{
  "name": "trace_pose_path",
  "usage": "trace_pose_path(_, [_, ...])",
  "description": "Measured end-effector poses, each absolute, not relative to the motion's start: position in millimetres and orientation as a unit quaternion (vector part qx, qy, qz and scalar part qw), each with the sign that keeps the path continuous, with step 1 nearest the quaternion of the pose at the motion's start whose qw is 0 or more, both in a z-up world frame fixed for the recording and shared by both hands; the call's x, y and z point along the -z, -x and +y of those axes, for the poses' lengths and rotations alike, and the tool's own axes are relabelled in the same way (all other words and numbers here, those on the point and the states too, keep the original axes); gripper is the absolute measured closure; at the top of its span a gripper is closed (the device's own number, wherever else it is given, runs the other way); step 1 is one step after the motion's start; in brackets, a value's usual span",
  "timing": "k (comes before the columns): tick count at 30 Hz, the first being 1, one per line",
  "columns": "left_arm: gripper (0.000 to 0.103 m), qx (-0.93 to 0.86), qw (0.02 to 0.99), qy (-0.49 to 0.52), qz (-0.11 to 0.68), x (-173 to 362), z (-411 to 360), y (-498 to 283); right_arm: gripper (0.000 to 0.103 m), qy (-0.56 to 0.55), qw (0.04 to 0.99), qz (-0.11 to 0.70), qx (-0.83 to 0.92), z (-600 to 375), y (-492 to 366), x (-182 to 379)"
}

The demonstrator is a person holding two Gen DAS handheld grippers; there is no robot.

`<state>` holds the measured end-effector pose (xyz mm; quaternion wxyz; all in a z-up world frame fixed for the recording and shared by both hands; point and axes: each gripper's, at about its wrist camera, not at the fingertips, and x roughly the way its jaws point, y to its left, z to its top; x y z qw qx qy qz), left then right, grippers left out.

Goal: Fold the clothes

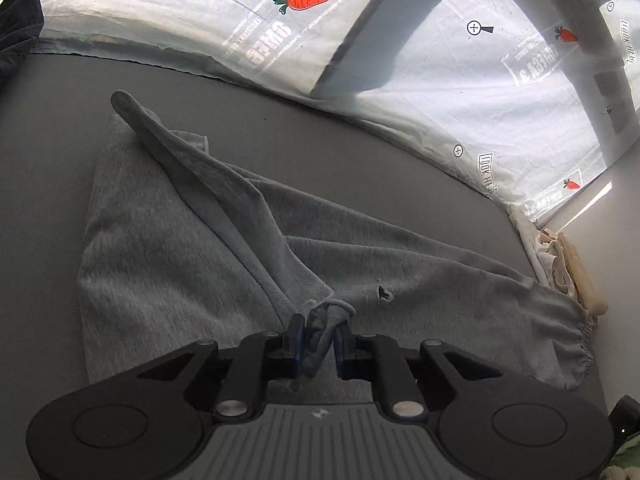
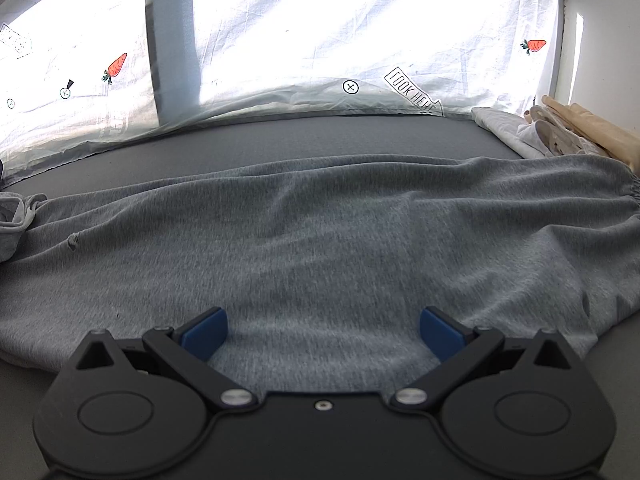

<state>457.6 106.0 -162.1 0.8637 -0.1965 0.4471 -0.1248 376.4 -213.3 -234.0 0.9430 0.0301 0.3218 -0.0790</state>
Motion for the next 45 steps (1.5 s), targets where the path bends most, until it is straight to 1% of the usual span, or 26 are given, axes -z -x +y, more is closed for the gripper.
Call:
trace_pose_path(1, [0.075,0.129,0.854,0.194,0.465,169,101,-460,0.0,-0.03,0.943,0.322,0.079,-213,-376,234])
trace_pose_path(3, [0.068,0.137,0.849,0.194,0.473,172,100,-456,0.0,-0.03,0.943,0.323,0.078,-214,-377,234])
trace_pose_path(5, [0.05,0.139,0.85,0.196,0.469,166,104,-450,0.0,-0.03,0.941,0.327,0.077,-214,-377,233])
trace_pose_path(6, [0.045,0.138,0.852,0.196,0.465,163,107,-447,0.0,-0.03,0.94,0.332,0.076,-214,-378,232])
trace_pose_path(7, [0.038,0.132,0.858,0.196,0.456,159,112,-441,0.0,-0.029,0.935,0.345,0.072,-214,-380,230])
trace_pose_path(8, [0.032,0.121,0.864,0.196,0.448,154,118,-436,0.0,-0.028,0.931,0.357,0.068,-215,-383,227])
trace_pose_path(11, [0.02,0.075,0.877,0.2,0.43,144,141,-423,0.0,-0.037,0.914,0.401,0.053,-217,-390,217])
trace_pose_path(13, [0.018,0.033,0.883,0.204,0.422,140,157,-417,0.013,-0.062,0.912,0.403,0.04,-220,-387,206])
trace_pose_path(15, [0.017,-0.012,0.882,0.209,0.423,142,176,-414,0.013,-0.085,0.92,0.382,0.037,-221,-382,196])
trace_pose_path(18, [0.017,-0.064,0.871,0.212,0.439,150,196,-419,0.013,-0.087,0.935,0.343,0.019,-213,-381,179])
trace_pose_path(21, [0.015,-0.096,0.858,0.197,0.464,157,209,-431,0.015,-0.11,0.932,0.345,-0.031,-200,-397,172])
trace_pose_path(23, [0.013,-0.108,0.859,0.172,0.471,160,212,-438,0.02,-0.131,0.925,0.351,-0.067,-189,-411,170])
trace_pose_path(24, [0.012,-0.111,0.859,0.164,0.472,160,212,-441,0.027,-0.139,0.919,0.358,-0.083,-181,-419,170])
trace_pose_path(25, [0.01,-0.112,0.857,0.155,0.478,162,213,-445,0.036,-0.144,0.914,0.367,-0.094,-173,-428,172])
trace_pose_path(26, [0.006,-0.112,0.853,0.154,0.486,165,214,-448,0.041,-0.148,0.907,0.379,-0.106,-162,-439,175])
trace_pose_path(27, [0.006,-0.111,0.847,0.157,0.496,169,215,-450,0.049,-0.151,0.9,0.392,-0.117,-152,-449,177])
trace_pose_path(28, [0.002,-0.109,0.848,0.153,0.496,170,213,-451,0.056,-0.156,0.891,0.405,-0.13,-143,-459,181])
trace_pose_path(29, [0.0,-0.105,0.848,0.146,0.498,171,211,-452,0.06,-0.162,0.882,0.418,-0.143,-134,-469,184])
trace_pose_path(30, [0.0,-0.105,0.849,0.132,0.501,172,208,-453,0.066,-0.169,0.874,0.428,-0.157,-124,-478,187])
trace_pose_path(31, [0.0,-0.104,0.849,0.112,0.506,173,203,-454,0.069,-0.176,0.867,0.436,-0.167,-116,-487,189])
trace_pose_path(33, [0.0,-0.104,0.848,0.071,0.514,177,192,-456,0.069,-0.189,0.852,0.451,-0.187,-99,-504,192])
trace_pose_path(38, [0.0,-0.125,0.846,0.086,0.511,177,194,-458,0.068,-0.196,0.828,0.465,-0.244,-55,-538,195])
trace_pose_path(42, [0.0,-0.128,0.843,0.087,0.515,177,197,-459,0.068,-0.177,0.815,0.477,-0.278,-24,-557,200])
trace_pose_path(45, [0.0,-0.127,0.843,0.086,0.515,177,198,-459,0.065,-0.164,0.813,0.48,-0.285,-11,-567,204])
